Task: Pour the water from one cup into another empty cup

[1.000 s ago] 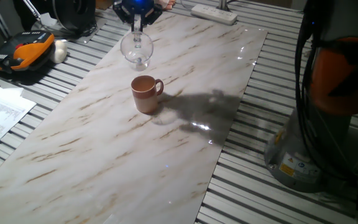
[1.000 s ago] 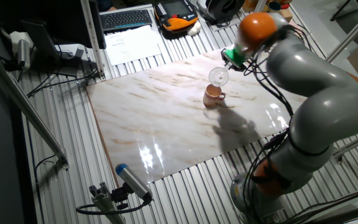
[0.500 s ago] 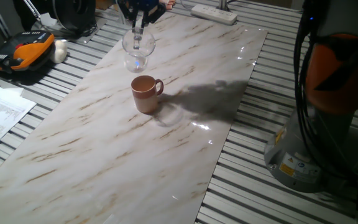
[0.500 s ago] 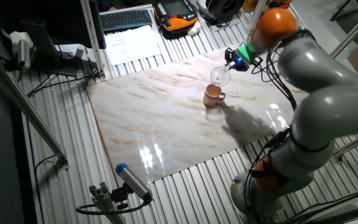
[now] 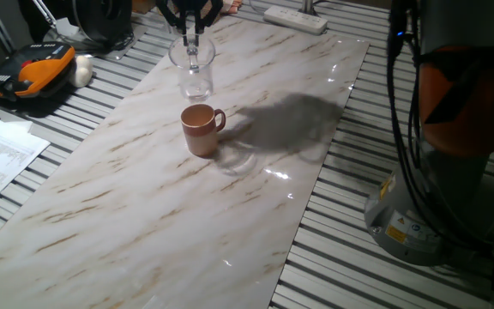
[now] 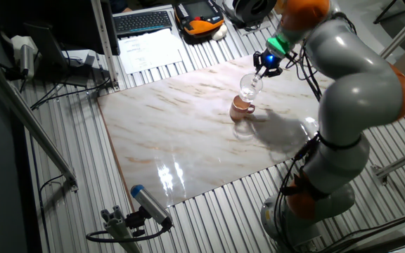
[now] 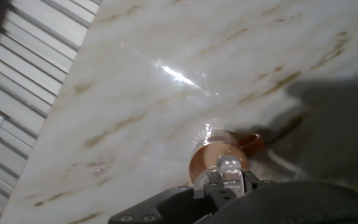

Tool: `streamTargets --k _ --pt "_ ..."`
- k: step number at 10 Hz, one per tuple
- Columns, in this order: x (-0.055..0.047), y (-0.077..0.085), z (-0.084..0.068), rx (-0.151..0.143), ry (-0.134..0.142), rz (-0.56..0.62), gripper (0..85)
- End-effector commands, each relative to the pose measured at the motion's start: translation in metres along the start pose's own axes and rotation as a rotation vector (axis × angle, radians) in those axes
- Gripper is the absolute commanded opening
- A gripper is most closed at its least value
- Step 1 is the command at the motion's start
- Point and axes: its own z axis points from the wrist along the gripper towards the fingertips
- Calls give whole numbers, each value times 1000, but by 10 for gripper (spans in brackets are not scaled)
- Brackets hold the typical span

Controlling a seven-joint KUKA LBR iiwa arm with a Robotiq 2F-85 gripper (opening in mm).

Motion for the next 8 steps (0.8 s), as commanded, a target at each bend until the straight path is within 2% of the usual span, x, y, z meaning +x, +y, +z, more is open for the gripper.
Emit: streamTargets --k 1,2,3,5,6,8 --pt "-4 -3 1 17 -5 -8 0" --pt "-8 -4 1 21 -7 -14 0" --pt "-10 -6 1 3 11 -16 0" --pt "-14 -9 2 -67 73 1 0" --pt "-15 -9 3 -65 80 4 0" --pt "-16 -11 2 -48 70 0 0"
